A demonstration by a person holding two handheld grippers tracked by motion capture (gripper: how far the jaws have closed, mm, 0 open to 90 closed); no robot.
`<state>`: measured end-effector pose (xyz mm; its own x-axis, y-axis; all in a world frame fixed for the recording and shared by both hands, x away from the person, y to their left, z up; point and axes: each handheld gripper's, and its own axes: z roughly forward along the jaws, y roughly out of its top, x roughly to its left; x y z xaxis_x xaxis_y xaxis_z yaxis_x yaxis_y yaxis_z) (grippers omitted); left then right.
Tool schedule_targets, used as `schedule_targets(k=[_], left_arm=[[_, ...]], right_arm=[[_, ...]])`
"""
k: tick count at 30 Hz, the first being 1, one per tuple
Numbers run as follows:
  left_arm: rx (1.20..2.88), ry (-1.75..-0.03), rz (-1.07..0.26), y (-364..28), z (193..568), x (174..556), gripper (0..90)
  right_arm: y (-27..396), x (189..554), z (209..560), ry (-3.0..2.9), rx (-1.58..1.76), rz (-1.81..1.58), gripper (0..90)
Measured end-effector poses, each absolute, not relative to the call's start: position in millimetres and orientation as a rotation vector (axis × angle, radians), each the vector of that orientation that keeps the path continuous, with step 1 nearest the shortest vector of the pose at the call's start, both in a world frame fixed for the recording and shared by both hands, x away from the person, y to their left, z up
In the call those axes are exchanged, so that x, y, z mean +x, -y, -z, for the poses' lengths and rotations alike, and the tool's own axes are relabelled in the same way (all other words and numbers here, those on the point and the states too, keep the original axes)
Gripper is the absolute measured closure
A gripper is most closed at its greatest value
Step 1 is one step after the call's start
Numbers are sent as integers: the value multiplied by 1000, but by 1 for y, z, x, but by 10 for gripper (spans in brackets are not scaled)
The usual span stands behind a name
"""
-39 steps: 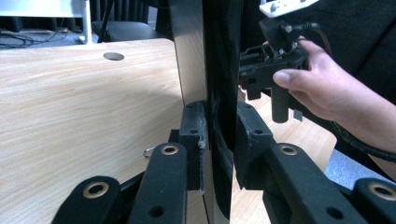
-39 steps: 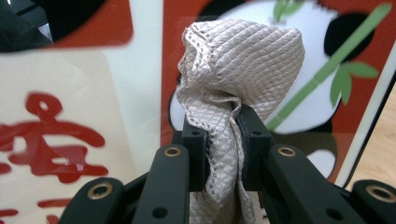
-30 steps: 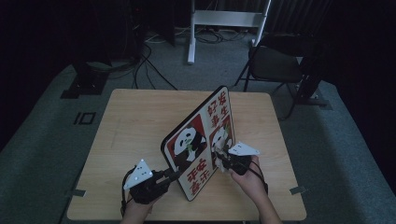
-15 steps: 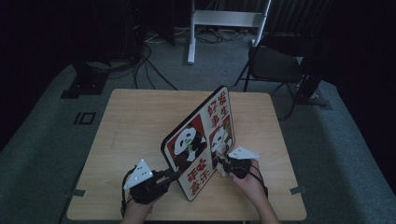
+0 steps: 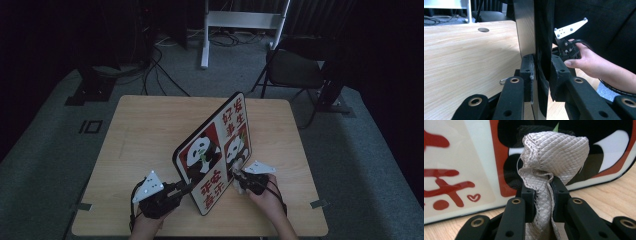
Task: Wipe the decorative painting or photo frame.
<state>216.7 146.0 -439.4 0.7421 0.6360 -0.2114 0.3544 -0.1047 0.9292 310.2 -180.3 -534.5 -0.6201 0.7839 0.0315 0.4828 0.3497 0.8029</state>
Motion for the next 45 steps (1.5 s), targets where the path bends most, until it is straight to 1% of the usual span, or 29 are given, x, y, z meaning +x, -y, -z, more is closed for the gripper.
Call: schedule_targets(k=[15, 18, 23, 29, 31, 38, 45], left_arm=[[1715, -791, -281, -146, 439, 217, 762], [1718, -790, -283, -147, 439, 217, 761], [1717, -791, -284, -147, 439, 217, 763], [1716, -791, -284, -147, 439, 217, 763], [1716, -792, -284, -147, 439, 217, 763], [1717, -792, -284, -147, 439, 217, 763], [1718, -790, -285, -147, 439, 218, 763]], right_arm=[[184, 312, 545, -2285, 1149, -1124, 767], [184, 311, 544, -2282, 1155, -1126, 768], [184, 309, 529, -2247, 1141, -1171, 769], [182, 307, 489, -2157, 1083, -1296, 769], [180, 306, 469, -2113, 1043, -1345, 769], [172, 303, 418, -2028, 929, -1443, 768], [157, 304, 381, -1989, 832, -1490, 767]])
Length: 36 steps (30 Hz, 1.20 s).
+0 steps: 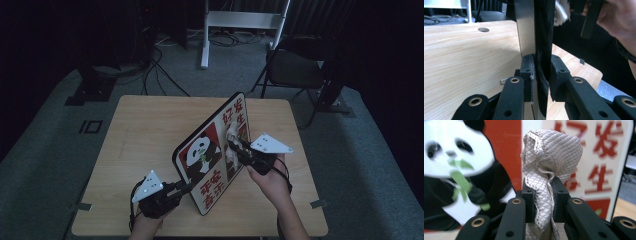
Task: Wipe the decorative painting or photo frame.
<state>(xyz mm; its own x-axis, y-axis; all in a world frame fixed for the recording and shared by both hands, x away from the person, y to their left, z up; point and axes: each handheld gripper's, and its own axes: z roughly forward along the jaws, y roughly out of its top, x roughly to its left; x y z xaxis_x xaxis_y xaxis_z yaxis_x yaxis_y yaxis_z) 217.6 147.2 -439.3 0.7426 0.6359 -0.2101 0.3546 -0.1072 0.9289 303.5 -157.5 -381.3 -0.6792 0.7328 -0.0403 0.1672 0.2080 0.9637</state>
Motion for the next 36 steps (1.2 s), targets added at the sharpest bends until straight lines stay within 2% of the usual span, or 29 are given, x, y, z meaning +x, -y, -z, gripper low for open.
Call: schedule_targets(k=[22, 36], left_arm=[[1722, -790, -294, -147, 439, 217, 764], [1725, -791, -291, -148, 438, 217, 763]], right_arm=[[119, 305, 333, -1955, 686, -1573, 764], [115, 311, 352, -1991, 714, -1508, 763]])
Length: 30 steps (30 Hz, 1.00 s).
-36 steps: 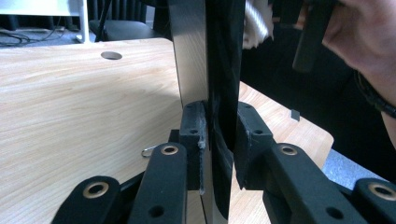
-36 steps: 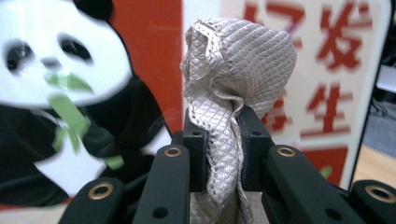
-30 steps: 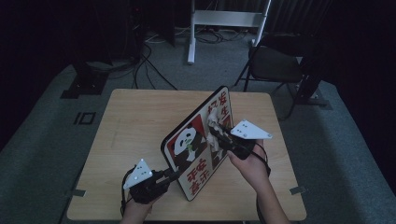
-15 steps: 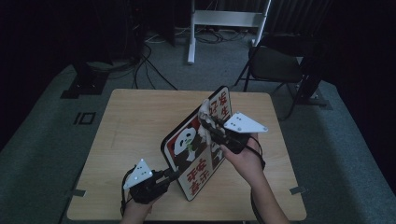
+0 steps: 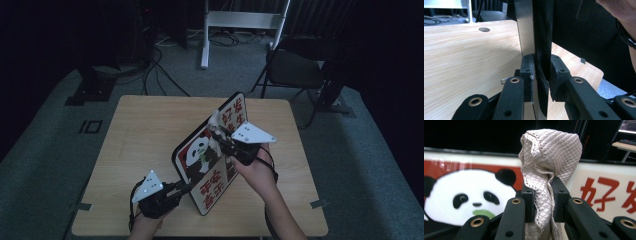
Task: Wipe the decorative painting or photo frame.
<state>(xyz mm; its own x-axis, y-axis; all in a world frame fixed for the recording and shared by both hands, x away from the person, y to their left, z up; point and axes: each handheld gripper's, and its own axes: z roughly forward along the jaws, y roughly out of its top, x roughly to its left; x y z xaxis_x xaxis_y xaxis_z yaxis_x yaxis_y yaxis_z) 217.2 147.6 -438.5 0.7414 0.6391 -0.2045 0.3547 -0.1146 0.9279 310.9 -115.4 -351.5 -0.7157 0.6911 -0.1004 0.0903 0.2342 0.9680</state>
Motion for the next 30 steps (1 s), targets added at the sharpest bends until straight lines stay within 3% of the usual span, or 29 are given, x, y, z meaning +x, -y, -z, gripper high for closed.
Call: schedule_targets(k=[30], left_arm=[[1725, -793, -288, -147, 438, 217, 762]], right_arm=[[134, 307, 407, -2074, 806, -1412, 762]])
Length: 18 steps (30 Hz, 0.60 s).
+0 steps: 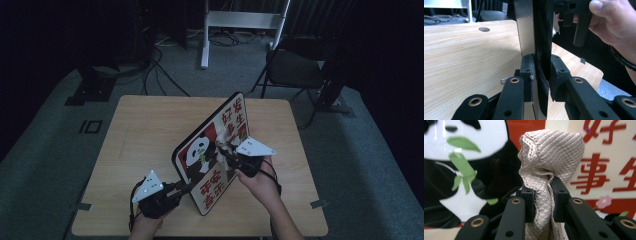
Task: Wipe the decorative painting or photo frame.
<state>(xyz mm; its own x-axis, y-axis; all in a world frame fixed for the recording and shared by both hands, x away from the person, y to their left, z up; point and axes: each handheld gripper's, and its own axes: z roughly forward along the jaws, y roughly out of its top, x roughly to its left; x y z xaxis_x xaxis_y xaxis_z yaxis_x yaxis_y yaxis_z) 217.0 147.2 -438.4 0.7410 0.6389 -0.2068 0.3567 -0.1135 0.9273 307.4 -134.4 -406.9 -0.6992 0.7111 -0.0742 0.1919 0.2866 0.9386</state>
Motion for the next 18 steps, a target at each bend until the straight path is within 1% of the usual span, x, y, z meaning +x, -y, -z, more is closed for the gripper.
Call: schedule_targets(k=[18], left_arm=[[1724, -789, -281, -147, 438, 217, 761]], right_arm=[[148, 303, 448, -2130, 886, -1356, 762]])
